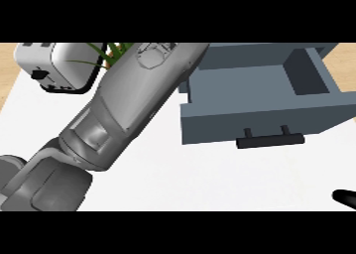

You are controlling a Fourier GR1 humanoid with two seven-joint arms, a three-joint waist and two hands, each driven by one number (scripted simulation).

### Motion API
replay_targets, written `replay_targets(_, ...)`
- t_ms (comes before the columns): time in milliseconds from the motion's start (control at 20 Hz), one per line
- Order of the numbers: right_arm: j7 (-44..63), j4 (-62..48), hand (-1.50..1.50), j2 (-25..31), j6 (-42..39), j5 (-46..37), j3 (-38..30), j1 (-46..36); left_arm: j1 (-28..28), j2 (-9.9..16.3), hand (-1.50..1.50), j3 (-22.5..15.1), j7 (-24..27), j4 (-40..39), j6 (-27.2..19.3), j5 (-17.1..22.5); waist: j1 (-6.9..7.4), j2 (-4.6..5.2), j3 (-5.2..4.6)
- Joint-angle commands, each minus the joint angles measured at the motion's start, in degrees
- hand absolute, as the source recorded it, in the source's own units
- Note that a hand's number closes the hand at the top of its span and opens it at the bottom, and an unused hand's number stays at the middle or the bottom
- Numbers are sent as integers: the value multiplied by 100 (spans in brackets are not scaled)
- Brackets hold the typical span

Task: Pick up the can, place it into the drawer and close the drawer

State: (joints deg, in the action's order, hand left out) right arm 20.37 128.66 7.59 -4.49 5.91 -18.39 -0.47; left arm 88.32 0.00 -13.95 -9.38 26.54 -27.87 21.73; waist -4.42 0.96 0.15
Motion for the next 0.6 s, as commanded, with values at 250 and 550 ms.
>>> replay_targets(250, 8, -149, -150, 165, -89, 72, -41, -175, 269, 0, -150, -412, 305, -525, -753, 413, -102, 22, 6)
replay_targets(550, -132, -208, -150, 294, -90, -423, 185, -363, 357, 0, -150, -379, 639, -928, -801, 518, -153, 99, 6)
